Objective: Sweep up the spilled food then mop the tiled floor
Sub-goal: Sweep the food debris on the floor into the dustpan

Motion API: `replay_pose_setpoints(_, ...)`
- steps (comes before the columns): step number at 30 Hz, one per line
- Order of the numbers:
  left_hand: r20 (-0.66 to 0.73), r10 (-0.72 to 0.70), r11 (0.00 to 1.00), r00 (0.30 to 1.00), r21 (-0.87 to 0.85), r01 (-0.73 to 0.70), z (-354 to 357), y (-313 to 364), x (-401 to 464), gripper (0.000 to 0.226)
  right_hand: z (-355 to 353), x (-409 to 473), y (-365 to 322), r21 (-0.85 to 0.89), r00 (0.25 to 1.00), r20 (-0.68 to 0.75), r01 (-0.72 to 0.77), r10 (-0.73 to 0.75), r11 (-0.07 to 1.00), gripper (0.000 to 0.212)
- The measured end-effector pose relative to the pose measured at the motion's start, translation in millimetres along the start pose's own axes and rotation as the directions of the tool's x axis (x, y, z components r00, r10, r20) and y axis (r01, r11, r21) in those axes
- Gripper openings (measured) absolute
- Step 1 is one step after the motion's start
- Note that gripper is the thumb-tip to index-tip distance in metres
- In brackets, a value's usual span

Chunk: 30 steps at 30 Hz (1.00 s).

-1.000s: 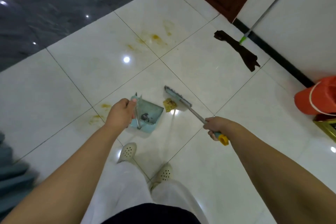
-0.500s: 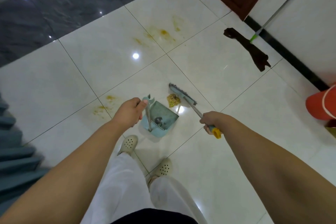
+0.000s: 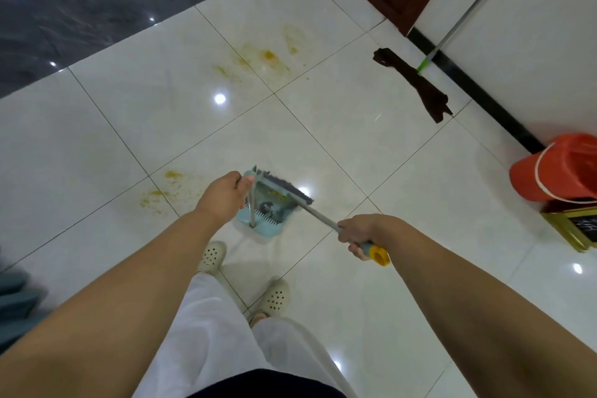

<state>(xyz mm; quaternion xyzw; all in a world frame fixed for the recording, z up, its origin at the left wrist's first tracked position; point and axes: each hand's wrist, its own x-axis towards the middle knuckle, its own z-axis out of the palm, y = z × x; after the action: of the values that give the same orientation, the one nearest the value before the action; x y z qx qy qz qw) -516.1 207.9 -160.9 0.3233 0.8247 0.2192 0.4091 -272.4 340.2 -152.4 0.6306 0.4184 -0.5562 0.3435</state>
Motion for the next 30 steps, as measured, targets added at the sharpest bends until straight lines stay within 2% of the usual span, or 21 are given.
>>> replay_pose_setpoints(7, -0.009, 0.012, 1.0, 1.0, -0.003, -0.012, -1, 0, -7, 0.042, -18, -35, 15, -0.013, 0.999, 0.028, 0.024, -0.024, 1.0, 0.044)
replay_pose_setpoints(14, 0.016, -0.022, 0.984, 1.0, -0.178, 0.025, -9, -11, -25, 0.039, -22, -41, 0, -0.177, 0.995, -0.048, 0.081, -0.091, 0.981, 0.039)
replay_pose_setpoints(19, 0.023, -0.025, 0.988, 0.999, -0.154, 0.029, -16, -23, -41, 0.037, -11, -19, -20, -0.186, 0.982, -0.124, 0.115, -0.14, 0.976, 0.042)
replay_pose_setpoints(24, 0.027, -0.05, 0.991, 0.998, -0.122, 0.053, -17, -34, -50, 0.036, 2, 2, -21, -0.174, 0.987, -0.158, 0.001, -0.029, 0.985, 0.039)
replay_pose_setpoints(27, 0.018, -0.057, 0.99, 0.998, -0.129, 0.059, -15, -37, -53, 0.035, 1, 1, -7, -0.255, 0.978, -0.145, 0.108, -0.149, 0.961, 0.042)
replay_pose_setpoints(30, 0.022, -0.053, 0.993, 0.998, -0.1, 0.055, -13, -37, -53, 0.036, -10, 5, 10, -0.24, 0.974, -0.227, -0.067, 0.011, 0.968, 0.04)
